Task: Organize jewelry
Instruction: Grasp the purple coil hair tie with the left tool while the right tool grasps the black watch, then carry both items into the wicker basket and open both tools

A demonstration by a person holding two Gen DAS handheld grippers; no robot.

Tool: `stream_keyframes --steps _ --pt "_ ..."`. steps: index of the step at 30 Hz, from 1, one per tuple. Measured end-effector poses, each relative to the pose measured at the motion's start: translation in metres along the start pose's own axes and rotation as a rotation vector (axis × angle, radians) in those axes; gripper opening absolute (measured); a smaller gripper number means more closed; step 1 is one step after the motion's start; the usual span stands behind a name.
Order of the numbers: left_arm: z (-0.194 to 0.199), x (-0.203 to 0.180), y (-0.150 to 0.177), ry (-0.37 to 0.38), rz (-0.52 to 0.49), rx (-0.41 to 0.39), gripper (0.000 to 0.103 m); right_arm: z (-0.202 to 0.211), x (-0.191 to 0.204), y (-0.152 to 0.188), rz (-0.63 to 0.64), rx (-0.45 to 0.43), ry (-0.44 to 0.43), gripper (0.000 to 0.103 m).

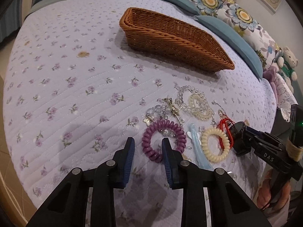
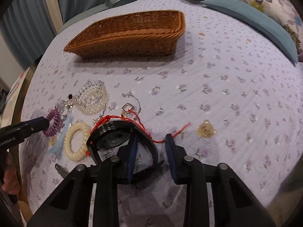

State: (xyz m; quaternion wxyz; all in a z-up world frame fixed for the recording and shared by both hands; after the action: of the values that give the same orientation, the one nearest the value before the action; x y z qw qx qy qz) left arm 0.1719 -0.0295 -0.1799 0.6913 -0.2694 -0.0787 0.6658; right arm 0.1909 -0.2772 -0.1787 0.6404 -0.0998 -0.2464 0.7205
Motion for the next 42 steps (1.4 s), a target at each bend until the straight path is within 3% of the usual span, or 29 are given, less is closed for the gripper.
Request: stream_keyframes --steps 4,7,14,21,27,31,37,42 --pt "-0.006 -0.008 -0.001 -0.046 -0.032 0.009 0.011 0.005 0.004 0.003 0.034 -0.026 0.005 0.018" --pt "-0.002 -0.014 0.000 -0.068 -0.060 -0.018 0.011 0.009 0.006 0.006 0.046 -0.047 0.017 0.015" --pt "0.025 -0.022 0.005 -0.015 -0.081 -0.117 0.011 0.032 0.007 0.004 0.034 -0.131 0.019 0.011" --pt "0.059 -0.028 -0.021 0.007 -0.091 -0.222 0.011 0.059 0.011 -0.019 0.009 -0.207 -0.018 0.011" --pt "0.072 -0.035 -0.080 0.002 -0.123 -0.300 0.011 0.072 0.025 -0.083 0.028 -0.290 -0.029 0.011" --pt "0.059 -0.032 -0.134 -0.006 -0.115 -0.320 0.011 0.054 0.031 -0.139 0.014 -0.321 -0.006 0.011" --pt "0.004 -0.019 -0.204 -0.012 -0.082 -0.256 0.011 -0.010 0.029 -0.201 -0.041 -0.254 0.026 0.011" --pt "-0.050 -0.019 -0.229 -0.048 -0.106 -0.169 0.011 -0.069 0.019 -0.219 -0.110 -0.130 0.007 0.011"
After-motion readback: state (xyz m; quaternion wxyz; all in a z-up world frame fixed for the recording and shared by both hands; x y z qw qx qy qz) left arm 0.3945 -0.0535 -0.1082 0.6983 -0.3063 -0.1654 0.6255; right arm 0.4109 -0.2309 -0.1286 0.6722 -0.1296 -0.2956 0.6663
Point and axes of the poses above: each gripper's, at about its wrist camera, not at the fingertips, and z roughly against the way its jaws point, x to its left, y to its underside, the point moved 4 cm from there along -z, roughly the way its jaws point, and after that the axes turned 6 degrees about -z, right-handed, at the moved point
